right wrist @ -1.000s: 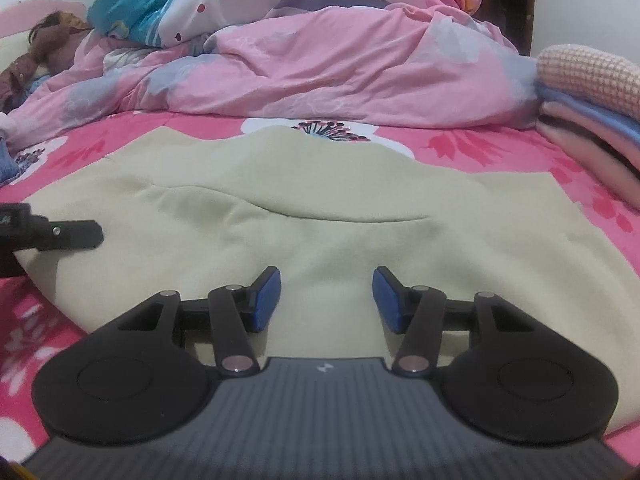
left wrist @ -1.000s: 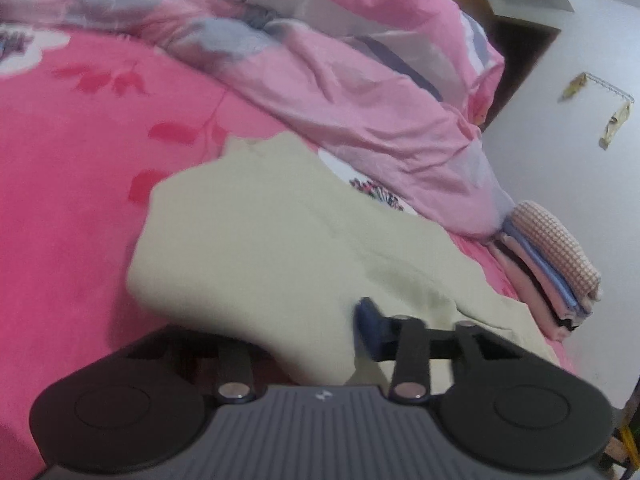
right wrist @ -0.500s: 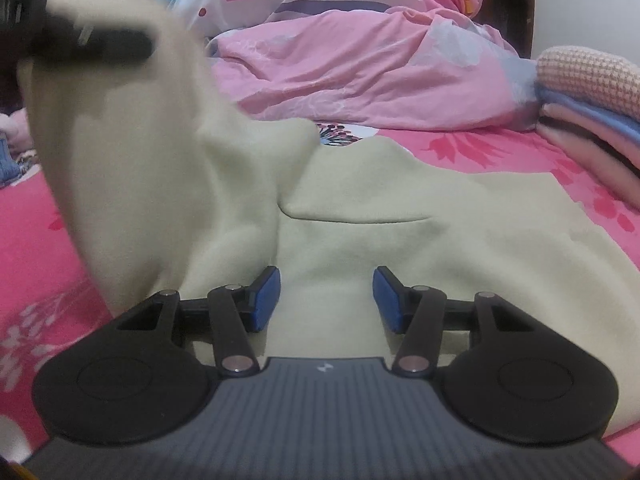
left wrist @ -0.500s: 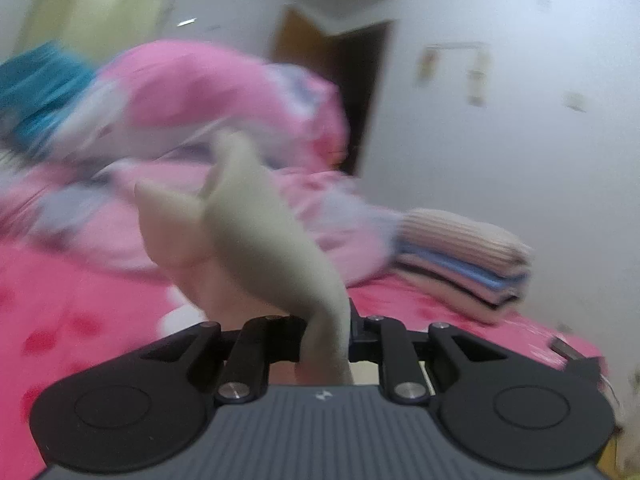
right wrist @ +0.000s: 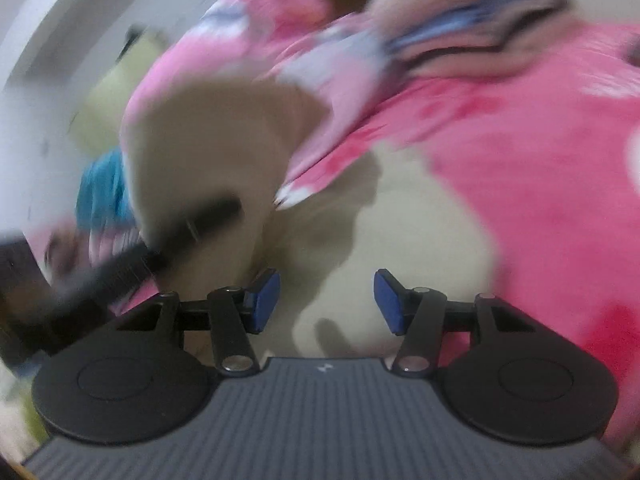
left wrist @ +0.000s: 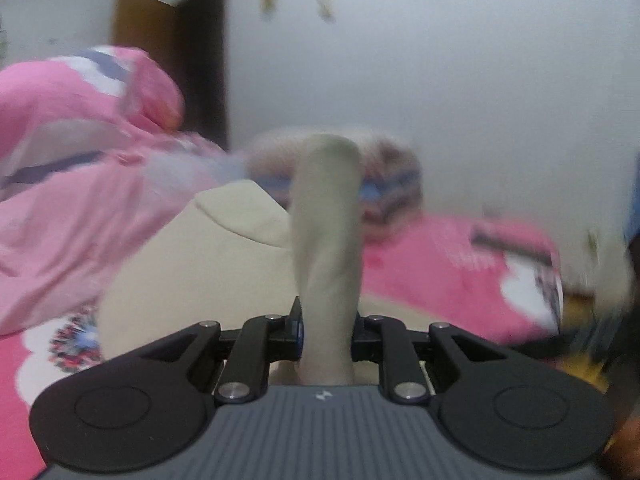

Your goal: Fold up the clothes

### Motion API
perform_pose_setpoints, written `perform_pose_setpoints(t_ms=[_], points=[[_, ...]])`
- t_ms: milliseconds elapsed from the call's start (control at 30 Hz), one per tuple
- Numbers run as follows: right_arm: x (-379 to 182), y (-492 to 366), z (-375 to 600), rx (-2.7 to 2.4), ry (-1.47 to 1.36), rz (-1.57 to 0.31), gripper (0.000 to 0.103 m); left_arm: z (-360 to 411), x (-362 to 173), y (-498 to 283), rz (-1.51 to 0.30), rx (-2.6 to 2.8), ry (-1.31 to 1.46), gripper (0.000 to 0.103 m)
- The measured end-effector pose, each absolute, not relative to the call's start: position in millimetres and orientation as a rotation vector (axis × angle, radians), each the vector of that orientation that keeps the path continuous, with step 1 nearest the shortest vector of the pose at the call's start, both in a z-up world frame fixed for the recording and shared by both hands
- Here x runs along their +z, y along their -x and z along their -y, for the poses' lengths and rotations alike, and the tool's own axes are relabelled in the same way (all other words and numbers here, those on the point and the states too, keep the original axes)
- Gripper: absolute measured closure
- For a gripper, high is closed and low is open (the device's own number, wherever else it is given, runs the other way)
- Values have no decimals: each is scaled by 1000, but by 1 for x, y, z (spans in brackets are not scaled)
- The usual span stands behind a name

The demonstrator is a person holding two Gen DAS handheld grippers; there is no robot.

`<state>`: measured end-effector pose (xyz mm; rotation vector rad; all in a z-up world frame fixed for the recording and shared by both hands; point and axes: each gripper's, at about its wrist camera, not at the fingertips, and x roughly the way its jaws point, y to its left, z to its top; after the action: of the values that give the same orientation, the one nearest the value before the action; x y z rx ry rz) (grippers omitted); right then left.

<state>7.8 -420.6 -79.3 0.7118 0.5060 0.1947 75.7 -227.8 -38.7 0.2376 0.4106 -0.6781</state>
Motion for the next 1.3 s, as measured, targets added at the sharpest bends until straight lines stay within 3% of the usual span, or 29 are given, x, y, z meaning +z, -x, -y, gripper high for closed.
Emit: perform_pose_setpoints(t_ms=[100,167,267,567,800,1000,1067,1300], points=[[-93,12,448,177,-883,-462,51,251,-66,-78,-455,-697,-342,73],[-101,20,457,191,-972,-441,51,257,-73,-70,-412,-707,-396,57],[-103,24,462,230,-1046,-408,51,255,-72,-62,-409,-755,-397,47],[-84,-4,451,311,-1065,-407,51,192,-40,-23,-418,-793,-308,47],[-74,-33,425,250,-977,-539,51,153,-56,-1,-456,-618,-426,47],[-76,-52,411,187,-953,-578,65,154,-69,-7,-438,-498,-455,47],[-75,-57,407,180,-945,-584,82,155,-72,-12,-434,-471,-443,47],[-54,-42,390,265,-927,-531,86,147,-75,-20,-461,-391,-354,53]])
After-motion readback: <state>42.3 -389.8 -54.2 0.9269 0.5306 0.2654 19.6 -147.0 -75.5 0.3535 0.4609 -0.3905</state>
